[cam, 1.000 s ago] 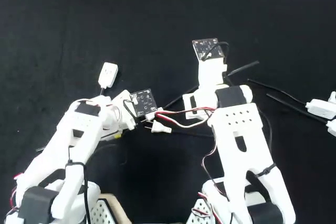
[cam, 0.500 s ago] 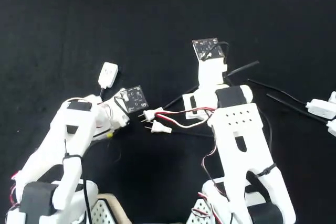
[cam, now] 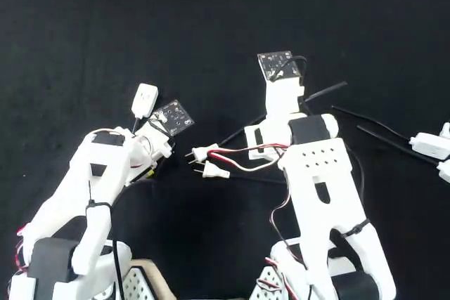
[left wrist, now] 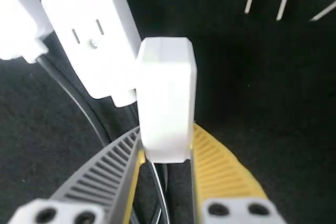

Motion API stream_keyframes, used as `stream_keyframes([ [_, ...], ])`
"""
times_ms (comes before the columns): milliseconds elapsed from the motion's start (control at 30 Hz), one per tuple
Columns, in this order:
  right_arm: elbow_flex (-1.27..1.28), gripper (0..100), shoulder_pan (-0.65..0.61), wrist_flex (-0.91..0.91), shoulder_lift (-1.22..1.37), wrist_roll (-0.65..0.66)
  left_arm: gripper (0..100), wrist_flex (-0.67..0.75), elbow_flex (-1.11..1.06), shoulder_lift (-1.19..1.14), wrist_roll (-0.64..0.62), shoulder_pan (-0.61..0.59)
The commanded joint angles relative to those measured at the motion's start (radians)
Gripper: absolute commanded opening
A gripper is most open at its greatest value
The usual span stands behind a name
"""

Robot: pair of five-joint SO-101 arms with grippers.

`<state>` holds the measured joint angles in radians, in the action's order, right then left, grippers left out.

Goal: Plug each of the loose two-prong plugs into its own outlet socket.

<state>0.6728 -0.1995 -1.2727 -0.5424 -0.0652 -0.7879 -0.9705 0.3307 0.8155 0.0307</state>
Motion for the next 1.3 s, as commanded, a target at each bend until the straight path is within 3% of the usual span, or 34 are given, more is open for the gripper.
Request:
stream_keyframes([
  [0,-0.004,1.1,0.018,0.012,-0.002,-0.005,6,-0.077,0.031,0.015,-0.014,0.021],
  [300,-0.004,1.1,0.018,0.011,-0.002,-0.005,6,-0.525,0.028,0.381,-0.018,0.171],
  [433,-0.004,1.1,0.018,0.011,-0.004,-0.003,6,-0.632,-0.048,0.600,-0.018,0.228],
  [500,-0.004,1.1,0.018,0.011,-0.004,-0.003,6,-0.592,-0.139,0.677,-0.015,0.249],
  [600,-0.004,1.1,0.018,0.011,-0.004,-0.006,8,-0.400,-0.317,0.717,-0.020,0.257],
  [867,0.005,1.1,0.018,0.012,-0.004,-0.006,12,-0.270,-0.437,0.720,-0.009,0.240],
  [1100,0.007,1.1,0.018,0.012,-0.004,-0.005,32,-0.269,-0.371,0.720,-0.006,0.237],
  [1267,0.007,1.1,0.018,0.012,-0.004,-0.002,32,-0.259,-0.326,0.726,0.003,0.229],
])
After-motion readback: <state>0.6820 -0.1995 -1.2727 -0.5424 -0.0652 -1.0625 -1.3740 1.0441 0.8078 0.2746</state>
